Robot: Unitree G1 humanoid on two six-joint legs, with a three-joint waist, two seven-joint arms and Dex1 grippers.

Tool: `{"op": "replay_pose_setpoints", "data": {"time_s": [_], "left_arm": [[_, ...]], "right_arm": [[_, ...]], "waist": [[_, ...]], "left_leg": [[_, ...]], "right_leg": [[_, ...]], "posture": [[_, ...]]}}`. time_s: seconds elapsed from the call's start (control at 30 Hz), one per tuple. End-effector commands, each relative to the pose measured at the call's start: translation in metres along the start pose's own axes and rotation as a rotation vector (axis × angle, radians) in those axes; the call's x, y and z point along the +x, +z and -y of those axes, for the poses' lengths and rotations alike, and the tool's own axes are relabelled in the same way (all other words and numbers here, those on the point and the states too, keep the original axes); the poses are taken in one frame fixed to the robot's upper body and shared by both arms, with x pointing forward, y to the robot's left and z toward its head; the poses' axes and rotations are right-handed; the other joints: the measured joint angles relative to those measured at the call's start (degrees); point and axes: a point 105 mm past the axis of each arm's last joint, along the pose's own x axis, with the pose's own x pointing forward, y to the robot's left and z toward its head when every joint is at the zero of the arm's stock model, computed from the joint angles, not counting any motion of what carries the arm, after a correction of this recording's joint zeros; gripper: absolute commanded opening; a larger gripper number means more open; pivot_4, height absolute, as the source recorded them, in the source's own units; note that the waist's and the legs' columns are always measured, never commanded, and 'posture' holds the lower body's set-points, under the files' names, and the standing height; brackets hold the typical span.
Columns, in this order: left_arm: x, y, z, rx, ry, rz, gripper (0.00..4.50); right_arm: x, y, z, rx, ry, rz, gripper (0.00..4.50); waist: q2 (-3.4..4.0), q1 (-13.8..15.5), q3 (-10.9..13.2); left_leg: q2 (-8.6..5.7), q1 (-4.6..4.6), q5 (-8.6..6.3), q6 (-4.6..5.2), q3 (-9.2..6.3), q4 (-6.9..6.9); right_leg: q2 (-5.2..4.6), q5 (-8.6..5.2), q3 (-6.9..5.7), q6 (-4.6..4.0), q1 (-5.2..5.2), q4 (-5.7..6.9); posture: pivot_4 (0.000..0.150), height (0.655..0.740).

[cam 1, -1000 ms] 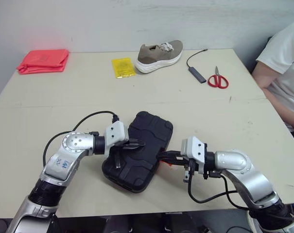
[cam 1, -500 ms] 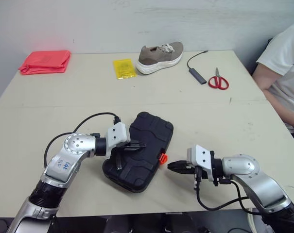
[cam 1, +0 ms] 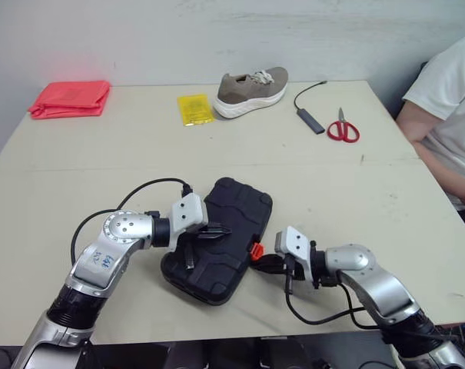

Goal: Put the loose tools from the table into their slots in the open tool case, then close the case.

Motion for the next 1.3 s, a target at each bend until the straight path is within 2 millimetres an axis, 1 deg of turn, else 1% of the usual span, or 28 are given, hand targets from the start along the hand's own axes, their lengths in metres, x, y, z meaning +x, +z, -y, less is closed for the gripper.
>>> {"op": "replay_pose_setpoints", "data": {"time_s": [0.03,0.1,0.13,0.2,0.3,0.33,0.4,0.5,0.63,0.7,0.77,0.8,0.87,0.9,0.93,0.97,1.0,1.07,1.1,1.13,1.17,1.2,1.23,1.27,1.3], "left_arm": [[0.007,-0.034,0.017,-0.108,-0.060,-0.124,0.06],[0.007,-0.041,0.019,-0.105,-0.074,-0.166,0.06],[0.007,-0.043,0.021,-0.111,-0.085,-0.175,0.06],[0.008,-0.043,0.023,-0.120,-0.098,-0.177,0.06],[0.010,-0.048,0.024,-0.121,-0.106,-0.189,0.06],[0.011,-0.051,0.025,-0.127,-0.113,-0.197,0.06],[0.011,-0.054,0.028,-0.136,-0.123,-0.202,0.06],[0.011,-0.057,0.031,-0.151,-0.124,-0.202,0.06],[0.010,-0.059,0.031,-0.151,-0.121,-0.206,0.06],[0.008,-0.066,0.030,-0.126,-0.112,-0.244,0.06],[0.003,-0.079,0.026,-0.072,-0.090,-0.323,0.06],[0.002,-0.080,0.025,-0.075,-0.082,-0.315,0.06],[0.003,-0.068,0.017,-0.099,-0.019,-0.215,0.06],[-0.002,-0.051,0.008,-0.059,0.039,-0.113,0.06],[-0.006,-0.040,0.002,-0.024,0.081,-0.046,0.06],[-0.015,-0.027,-0.001,0.024,0.105,0.025,0.06],[-0.027,-0.018,-0.008,0.054,0.164,0.077,0.06],[-0.039,-0.010,-0.014,0.074,0.226,0.120,0.06],[-0.063,-0.007,-0.017,0.059,0.295,0.120,0.29],[-0.079,-0.005,-0.017,0.052,0.334,0.115,0.59],[-0.104,-0.008,-0.019,0.022,0.417,0.079,0.88],[-0.120,-0.010,-0.019,0.001,0.471,0.052,1.32],[-0.147,-0.025,-0.020,-0.049,0.573,-0.034,1.77],[-0.171,-0.036,-0.017,-0.078,0.650,-0.105,2.12],[-0.186,-0.042,-0.014,-0.093,0.692,-0.148,2.62]], "right_arm": [[0.005,0.019,0.001,-0.054,-0.012,0.089,0.00],[0.002,0.024,0.000,-0.084,-0.007,0.115,0.00],[-0.001,0.031,0.000,-0.100,-0.008,0.150,0.00],[-0.004,0.038,0.001,-0.115,-0.009,0.187,0.00],[-0.009,0.056,0.006,-0.124,-0.035,0.258,0.00],[-0.011,0.063,0.004,-0.146,-0.023,0.274,0.00],[-0.013,0.071,0.001,-0.172,-0.002,0.287,0.00],[-0.015,0.075,-0.004,-0.171,0.036,0.267,0.00],[-0.018,0.079,-0.006,-0.166,0.057,0.233,0.00],[-0.020,0.081,-0.006,-0.166,0.077,0.210,0.00],[-0.021,0.086,-0.006,-0.142,0.088,0.212,0.00],[-0.021,0.086,-0.006,-0.138,0.089,0.212,0.00],[-0.024,0.083,-0.003,-0.160,0.082,0.190,0.00],[-0.032,0.082,0.001,-0.179,0.064,0.181,0.00],[-0.038,0.081,0.005,-0.192,0.052,0.176,0.00],[-0.047,0.082,0.011,-0.194,0.027,0.168,0.00],[-0.058,0.083,0.019,-0.187,-0.009,0.166,0.00],[-0.071,0.084,0.027,-0.177,-0.046,0.166,0.00],[-0.090,0.082,0.039,-0.225,-0.106,0.123,0.32],[-0.103,0.081,0.046,-0.262,-0.145,0.089,0.67],[-0.123,0.081,0.057,-0.283,-0.200,0.060,0.98],[-0.136,0.081,0.063,-0.295,-0.234,0.045,1.49],[-0.149,0.076,0.067,-0.336,-0.242,-0.007,1.97],[-0.161,0.071,0.072,-0.375,-0.263,-0.061,2.39],[-0.168,0.067,0.075,-0.404,-0.269,-0.100,2.96]], "waist": [[-0.02,-0.5,0.0],[0.01,-0.9,0.0],[0.01,-1.0,0.0],[0.02,-1.0,0.0],[0.03,-1.0,0.0],[0.03,-1.0,0.0],[0.04,-1.1,0.0],[0.07,-1.2,0.0],[0.14,-1.4,0.0],[0.21,-1.2,-0.1],[0.33,-0.9,-0.3],[0.32,-0.8,-0.5],[0.32,-0.8,-0.6],[0.37,-0.8,-0.6],[0.39,-0.8,-0.5],[0.39,-0.9,-0.5],[0.47,-1.0,-0.4],[0.45,-1.0,-0.2],[0.43,-1.0,-0.1],[0.39,-1.1,0.1],[0.30,-1.3,0.3],[0.20,-1.3,0.4],[0.15,-1.3,0.6],[0.22,-1.2,0.6],[0.24,-1.2,0.7]], "left_leg": [[0.00,0.01,0.00,-0.02,-0.05,0.00],[0.00,0.00,0.01,-0.04,-0.08,-0.03],[-0.01,0.00,0.00,-0.05,-0.08,-0.05],[-0.01,-0.01,0.01,-0.07,-0.09,-0.06],[-0.01,-0.05,0.01,-0.08,-0.09,-0.06],[-0.01,-0.06,0.01,-0.07,-0.09,-0.04],[-0.01,-0.06,0.01,-0.08,-0.09,-0.05],[-0.01,-0.05,0.01,-0.08,-0.09,-0.06],[-0.01,0.07,-0.01,-0.11,-0.18,-0.11],[-0.01,0.14,-0.01,-0.13,-0.25,-0.20],[-0.02,0.15,-0.02,-0.17,-0.29,-0.25],[-0.02,0.15,-0.03,-0.19,-0.29,-0.26],[-0.03,0.15,-0.04,-0.20,-0.31,-0.29],[-0.05,0.13,-0.04,-0.19,-0.30,-0.28],[-0.09,0.10,-0.04,-0.16,-0.29,-0.27],[-0.12,0.08,-0.04,-0.13,-0.28,-0.28],[-0.11,0.09,-0.04,-0.13,-0.28,-0.27],[-0.11,0.02,-0.03,-0.12,-0.25,-0.29],[-0.11,0.03,-0.02,-0.11,-0.26,-0.30],[-0.10,0.03,-0.02,-0.12,-0.27,-0.30],[-0.08,0.00,-0.01,-0.13,-0.28,-0.32],[-0.07,-0.03,0.03,-0.07,-0.28,-0.39],[-0.06,-0.02,0.13,0.09,-0.28,-0.41],[-0.06,-0.05,0.11,0.06,-0.27,-0.41],[-0.08,-0.04,0.11,0.07,-0.27,-0.49]], "right_leg": [[0.02,0.00,0.01,0.00,0.00,0.02],[0.01,-0.01,0.00,-0.02,-0.01,0.05],[0.02,0.00,-0.01,-0.01,-0.02,0.05],[0.02,-0.01,-0.02,0.00,-0.04,0.05],[0.01,0.00,-0.01,0.00,-0.07,0.05],[0.01,0.00,-0.02,0.01,-0.08,0.05],[0.01,0.00,-0.01,0.01,-0.09,0.05],[0.02,0.00,0.01,0.00,-0.10,0.06],[0.09,-0.01,0.12,-0.01,-0.06,0.06],[0.14,-0.04,0.13,-0.06,-0.05,0.06],[0.14,-0.08,0.08,-0.14,-0.05,0.05],[0.14,-0.09,0.08,-0.15,-0.05,0.02],[0.12,-0.10,0.06,-0.17,-0.02,-0.06],[0.08,-0.14,0.07,-0.24,-0.02,-0.07],[0.02,-0.22,0.12,-0.39,-0.02,-0.12],[-0.01,-0.26,0.13,-0.46,-0.03,-0.14],[-0.01,-0.26,0.13,-0.47,-0.03,-0.14],[-0.01,-0.26,0.17,-0.48,-0.11,-0.14],[0.00,-0.22,0.11,-0.41,-0.12,-0.10],[0.00,-0.19,0.06,-0.35,-0.14,-0.08],[0.03,-0.16,0.05,-0.29,-0.21,-0.04],[0.08,-0.10,0.07,-0.18,-0.25,-0.05],[0.09,-0.11,0.05,-0.17,-0.25,-0.06],[0.09,-0.12,0.01,-0.18,-0.31,-0.10],[0.08,-0.12,-0.02,-0.18,-0.26,-0.19]], "posture": [[0.150,0.7400],[0.150,0.7400],[0.150,0.7400],[0.150,0.7400],[0.150,0.7400],[0.150,0.7400],[0.150,0.7400],[0.150,0.7400],[0.150,0.7400],[0.150,0.7400],[0.150,0.7400],[0.150,0.7400],[0.150,0.7400],[0.150,0.7400],[0.150,0.7400],[0.150,0.7400],[0.150,0.7400],[0.150,0.7400],[0.150,0.7400],[0.150,0.7400],[0.150,0.7400],[0.150,0.7400],[0.150,0.7400],[0.150,0.7400],[0.150,0.7400]]}}
